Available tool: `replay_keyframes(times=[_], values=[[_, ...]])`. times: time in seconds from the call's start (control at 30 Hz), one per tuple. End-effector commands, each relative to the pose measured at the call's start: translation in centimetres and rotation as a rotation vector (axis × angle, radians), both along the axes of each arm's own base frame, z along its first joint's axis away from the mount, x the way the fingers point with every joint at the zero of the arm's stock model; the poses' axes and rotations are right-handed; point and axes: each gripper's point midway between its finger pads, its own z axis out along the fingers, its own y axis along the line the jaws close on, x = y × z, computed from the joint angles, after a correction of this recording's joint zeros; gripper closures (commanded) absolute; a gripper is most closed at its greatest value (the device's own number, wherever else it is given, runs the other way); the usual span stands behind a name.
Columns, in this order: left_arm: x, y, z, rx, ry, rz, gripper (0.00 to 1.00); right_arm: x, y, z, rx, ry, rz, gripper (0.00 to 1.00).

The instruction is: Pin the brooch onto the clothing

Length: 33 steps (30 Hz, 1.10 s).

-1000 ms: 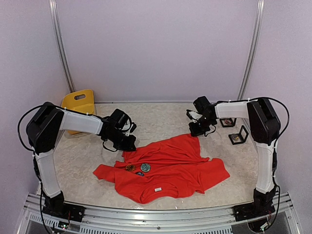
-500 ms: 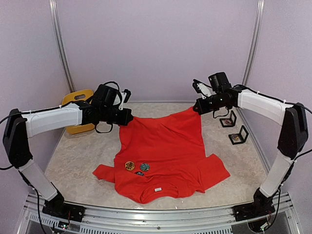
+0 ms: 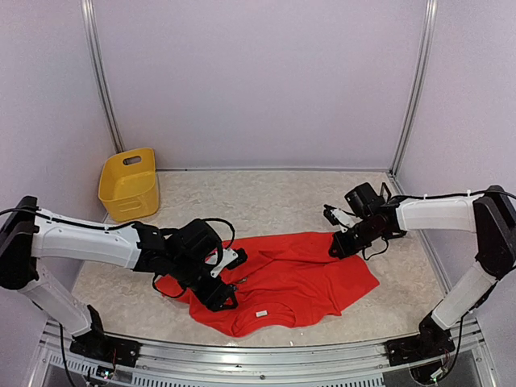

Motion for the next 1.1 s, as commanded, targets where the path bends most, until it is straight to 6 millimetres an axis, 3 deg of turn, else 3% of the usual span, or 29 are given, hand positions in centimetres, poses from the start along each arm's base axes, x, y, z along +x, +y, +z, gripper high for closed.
replay_keyframes(times=[0.0,0.07,0.13,0.2,0.27,0.37,0.47,0.6,0.73,0.93,1.07], values=[[-1.0,-1.6,6.8,-0.212,-0.125,-0.107,0.27,0.5,0.1,-0.4,0.022,-0.012,-0.038,1.0],[2.0,-0.1,9.3,-0.296,-0.177,0.01,0.3,0.6,0.3,-0.7,0.019,-0.007,-0.037,1.0],[5.2,2.4,10.5,-0.35,-0.183,0.167,0.46,0.8,0.4,-0.7,0.021,-0.01,-0.035,1.0],[7.5,4.9,9.7,-0.333,-0.157,0.295,0.64,1.1,0.6,-0.5,0.024,-0.019,-0.035,1.0],[8.5,6.4,7.5,-0.258,-0.104,0.354,0.68,1.3,0.6,-0.5,0.019,-0.021,-0.035,1.0],[8.9,6.8,4.1,-0.156,-0.04,0.377,0.69,1.5,0.6,-0.6,0.01,-0.019,-0.032,1.0],[9.4,6.6,1.9,-0.115,0.013,0.404,0.69,1.6,0.7,-0.7,0.005,-0.014,-0.026,1.0],[9.3,6.6,0.0,-0.065,0.074,0.43,0.52,1.4,0.6,-0.7,-0.002,-0.014,-0.026,1.0],[8.8,6.5,-0.5,-0.057,0.104,0.422,0.5,1.2,0.4,-1.0,-0.012,-0.01,-0.027,1.0],[7.1,5.2,-0.2,-0.096,0.164,0.358,0.69,1.4,0.6,-0.7,-0.007,-0.015,-0.025,1.0],[6.4,5.6,-1.0,-0.049,0.213,0.358,0.61,1.9,0.7,-0.1,-0.007,-0.036,-0.026,1.0]])
